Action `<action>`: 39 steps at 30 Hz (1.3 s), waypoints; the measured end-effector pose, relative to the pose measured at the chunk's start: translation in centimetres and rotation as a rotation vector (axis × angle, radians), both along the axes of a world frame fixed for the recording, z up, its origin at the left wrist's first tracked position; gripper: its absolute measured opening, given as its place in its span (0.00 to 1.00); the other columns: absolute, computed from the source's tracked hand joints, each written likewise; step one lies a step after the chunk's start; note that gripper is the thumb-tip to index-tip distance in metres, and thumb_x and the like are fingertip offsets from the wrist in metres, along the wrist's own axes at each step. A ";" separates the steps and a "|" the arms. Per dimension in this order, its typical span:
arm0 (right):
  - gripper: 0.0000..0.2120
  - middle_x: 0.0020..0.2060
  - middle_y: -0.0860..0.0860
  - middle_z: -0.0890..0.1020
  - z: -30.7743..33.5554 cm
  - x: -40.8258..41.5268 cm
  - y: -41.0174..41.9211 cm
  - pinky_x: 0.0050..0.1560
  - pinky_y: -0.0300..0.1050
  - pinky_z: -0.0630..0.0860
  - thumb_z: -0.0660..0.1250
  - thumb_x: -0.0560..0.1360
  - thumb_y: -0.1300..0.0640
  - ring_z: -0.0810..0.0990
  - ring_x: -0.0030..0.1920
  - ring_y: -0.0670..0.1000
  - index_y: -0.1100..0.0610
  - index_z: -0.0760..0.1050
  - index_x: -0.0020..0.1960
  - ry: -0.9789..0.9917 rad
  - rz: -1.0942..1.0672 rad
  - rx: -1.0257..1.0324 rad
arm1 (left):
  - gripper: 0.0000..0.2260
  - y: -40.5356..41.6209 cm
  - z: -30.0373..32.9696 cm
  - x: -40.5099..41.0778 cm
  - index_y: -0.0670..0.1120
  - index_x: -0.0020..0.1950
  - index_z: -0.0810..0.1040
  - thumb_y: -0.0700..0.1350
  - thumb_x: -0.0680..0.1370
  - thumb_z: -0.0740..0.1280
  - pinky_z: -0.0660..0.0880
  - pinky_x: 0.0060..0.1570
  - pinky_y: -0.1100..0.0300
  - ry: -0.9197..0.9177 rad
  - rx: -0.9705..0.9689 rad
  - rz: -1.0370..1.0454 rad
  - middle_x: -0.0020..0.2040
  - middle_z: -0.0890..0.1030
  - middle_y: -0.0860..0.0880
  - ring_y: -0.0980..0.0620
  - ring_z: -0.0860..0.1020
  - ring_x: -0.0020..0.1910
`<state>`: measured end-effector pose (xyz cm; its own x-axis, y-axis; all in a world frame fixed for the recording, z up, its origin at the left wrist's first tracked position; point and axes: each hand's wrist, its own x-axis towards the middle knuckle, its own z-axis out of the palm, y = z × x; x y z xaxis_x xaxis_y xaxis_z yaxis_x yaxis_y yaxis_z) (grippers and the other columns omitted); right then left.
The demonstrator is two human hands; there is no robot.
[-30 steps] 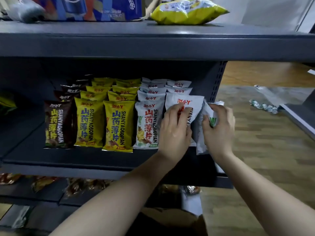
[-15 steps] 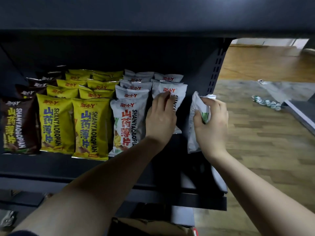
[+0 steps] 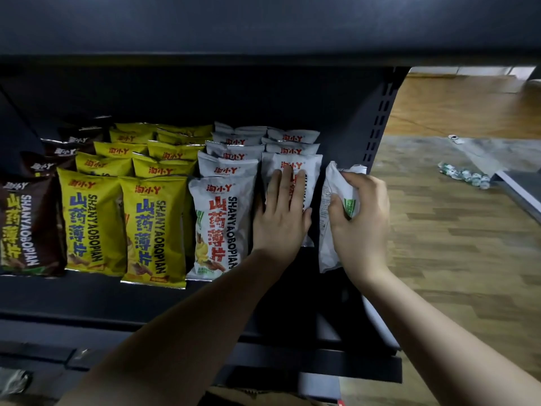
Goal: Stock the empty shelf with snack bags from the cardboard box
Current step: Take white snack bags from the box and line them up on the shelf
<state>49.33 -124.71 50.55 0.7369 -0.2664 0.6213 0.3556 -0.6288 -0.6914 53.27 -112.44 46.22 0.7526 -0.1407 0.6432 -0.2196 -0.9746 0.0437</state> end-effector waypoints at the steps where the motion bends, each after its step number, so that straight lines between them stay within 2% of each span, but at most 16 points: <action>1: 0.16 0.58 0.51 0.74 0.0 -0.1 0.1 0.49 0.29 0.60 0.66 0.74 0.61 0.72 0.61 0.53 0.54 0.74 0.61 -0.001 0.002 -0.002 | 0.27 0.0 0.1 0.0 0.44 0.75 0.61 0.54 0.79 0.57 0.69 0.64 0.48 0.005 0.003 -0.001 0.74 0.65 0.41 0.42 0.64 0.72; 7: 0.15 0.56 0.52 0.75 -0.1 -0.7 0.7 0.49 0.29 0.60 0.64 0.73 0.58 0.73 0.59 0.54 0.55 0.75 0.60 -0.019 0.017 0.000 | 0.25 0.6 1.1 -1.2 0.42 0.74 0.64 0.52 0.79 0.55 0.66 0.67 0.49 0.035 -0.061 -0.088 0.73 0.65 0.40 0.42 0.64 0.72; 11: 0.16 0.56 0.52 0.76 0.0 -1.0 1.6 0.53 0.31 0.63 0.63 0.73 0.56 0.74 0.57 0.55 0.56 0.76 0.60 -0.030 0.024 -0.015 | 0.25 1.1 2.5 -3.3 0.40 0.72 0.66 0.45 0.76 0.53 0.66 0.67 0.51 0.075 -0.252 -0.153 0.72 0.67 0.42 0.43 0.65 0.72; 16: 0.18 0.56 0.50 0.76 0.2 -1.2 3.5 0.53 0.43 0.72 0.59 0.73 0.51 0.75 0.57 0.55 0.53 0.75 0.60 -0.037 0.046 -0.087 | 0.20 2.1 4.3 -5.7 0.37 0.62 0.75 0.41 0.73 0.55 0.74 0.58 0.51 0.012 -0.354 -0.251 0.60 0.78 0.40 0.42 0.76 0.60; 21: 0.18 0.58 0.48 0.75 0.2 -0.9 5.9 0.45 0.44 0.74 0.58 0.73 0.52 0.73 0.56 0.55 0.50 0.75 0.61 -0.024 -0.044 -0.193 | 0.16 3.9 4.8 -7.8 0.39 0.61 0.74 0.37 0.74 0.59 0.75 0.53 0.53 0.010 -0.400 -0.282 0.58 0.77 0.42 0.44 0.77 0.56; 24: 0.20 0.60 0.49 0.75 -0.3 -0.6 7.1 0.47 0.49 0.75 0.57 0.73 0.51 0.71 0.56 0.56 0.50 0.74 0.62 -0.005 -0.072 -0.214 | 0.18 4.7 4.5 -8.2 0.39 0.60 0.74 0.32 0.71 0.62 0.73 0.53 0.57 0.030 -0.424 -0.295 0.59 0.77 0.42 0.45 0.75 0.57; 26: 0.19 0.61 0.50 0.75 -1.0 -0.1 8.0 0.49 0.51 0.75 0.61 0.73 0.52 0.71 0.57 0.57 0.50 0.73 0.63 0.033 -0.134 -0.232 | 0.17 5.0 4.5 -8.4 0.39 0.60 0.74 0.34 0.72 0.60 0.71 0.54 0.60 0.037 -0.439 -0.298 0.59 0.76 0.42 0.47 0.74 0.57; 28: 0.20 0.63 0.51 0.74 -1.7 0.3 9.4 0.47 0.53 0.76 0.64 0.72 0.55 0.72 0.59 0.58 0.49 0.72 0.64 0.101 -0.247 -0.261 | 0.17 5.2 4.6 -8.6 0.38 0.59 0.75 0.39 0.73 0.56 0.72 0.54 0.60 0.049 -0.461 -0.310 0.59 0.76 0.42 0.47 0.74 0.57; 31: 0.22 0.68 0.52 0.70 -2.1 0.5 11.1 0.53 0.55 0.73 0.57 0.74 0.51 0.68 0.64 0.58 0.47 0.67 0.68 0.176 -0.342 -0.264 | 0.20 5.4 5.0 -8.8 0.38 0.59 0.75 0.44 0.72 0.54 0.72 0.52 0.60 0.078 -0.467 -0.312 0.59 0.76 0.42 0.46 0.75 0.57; 34: 0.26 0.73 0.53 0.63 -2.1 0.4 11.4 0.64 0.59 0.65 0.47 0.75 0.47 0.63 0.70 0.61 0.47 0.62 0.73 0.243 -0.305 -0.263 | 0.23 5.3 5.2 -8.8 0.38 0.60 0.74 0.45 0.70 0.53 0.70 0.51 0.64 0.104 -0.460 -0.308 0.60 0.76 0.43 0.45 0.76 0.57; 36: 0.27 0.75 0.53 0.59 -2.2 0.4 11.3 0.66 0.59 0.61 0.45 0.76 0.47 0.59 0.72 0.61 0.47 0.58 0.75 0.254 -0.298 -0.278 | 0.25 5.0 5.3 -8.6 0.38 0.60 0.74 0.46 0.70 0.50 0.71 0.52 0.62 0.122 -0.470 -0.307 0.60 0.75 0.42 0.45 0.75 0.57; 39: 0.26 0.76 0.54 0.55 -2.5 0.5 10.8 0.69 0.55 0.60 0.53 0.79 0.50 0.57 0.73 0.59 0.48 0.53 0.76 0.219 -0.255 -0.238 | 0.26 4.2 5.4 -8.4 0.36 0.61 0.74 0.47 0.71 0.48 0.73 0.57 0.54 0.137 -0.454 -0.278 0.62 0.74 0.40 0.42 0.74 0.61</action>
